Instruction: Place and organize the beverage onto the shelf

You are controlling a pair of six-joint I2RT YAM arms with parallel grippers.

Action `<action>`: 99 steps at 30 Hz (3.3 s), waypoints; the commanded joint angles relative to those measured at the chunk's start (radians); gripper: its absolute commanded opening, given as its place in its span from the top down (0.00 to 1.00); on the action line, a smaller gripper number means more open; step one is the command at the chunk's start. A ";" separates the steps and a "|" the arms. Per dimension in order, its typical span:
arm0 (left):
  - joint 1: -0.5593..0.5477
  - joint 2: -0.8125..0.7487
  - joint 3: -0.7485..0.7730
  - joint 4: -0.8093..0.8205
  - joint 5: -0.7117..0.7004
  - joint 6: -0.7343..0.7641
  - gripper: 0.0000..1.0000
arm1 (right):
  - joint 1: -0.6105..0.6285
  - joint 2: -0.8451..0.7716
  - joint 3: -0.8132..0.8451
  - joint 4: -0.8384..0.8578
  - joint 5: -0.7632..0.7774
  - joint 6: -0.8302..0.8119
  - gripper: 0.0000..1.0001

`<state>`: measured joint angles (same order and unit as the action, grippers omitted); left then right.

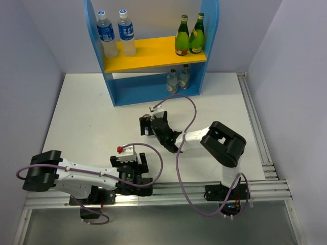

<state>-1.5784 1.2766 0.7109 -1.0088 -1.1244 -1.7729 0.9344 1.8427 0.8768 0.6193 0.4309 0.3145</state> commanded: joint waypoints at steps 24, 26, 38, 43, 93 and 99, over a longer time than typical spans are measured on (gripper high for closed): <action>0.435 -0.098 -0.195 0.999 0.044 0.883 1.00 | -0.132 0.085 0.384 -0.024 0.046 -0.150 1.00; 0.474 -0.099 -0.182 1.073 0.070 0.924 1.00 | -0.149 0.128 0.464 -0.038 0.046 -0.190 1.00; 0.590 -0.056 -0.091 1.171 0.123 1.086 1.00 | -0.269 0.386 0.886 -0.263 -0.020 -0.134 1.00; 0.606 -0.036 -0.090 1.184 0.130 1.092 1.00 | -0.275 0.438 0.970 -0.311 -0.038 -0.095 1.00; 1.141 0.613 0.464 1.589 0.519 1.382 1.00 | -0.252 -0.125 0.206 -0.027 -0.101 0.064 0.00; 1.149 0.693 0.568 1.607 0.506 1.415 1.00 | -0.235 -0.197 0.073 0.006 -0.078 0.071 0.00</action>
<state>-0.4320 1.9682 1.1728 0.4736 -0.6243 -0.3847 0.6880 1.7172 0.9863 0.5518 0.3294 0.3710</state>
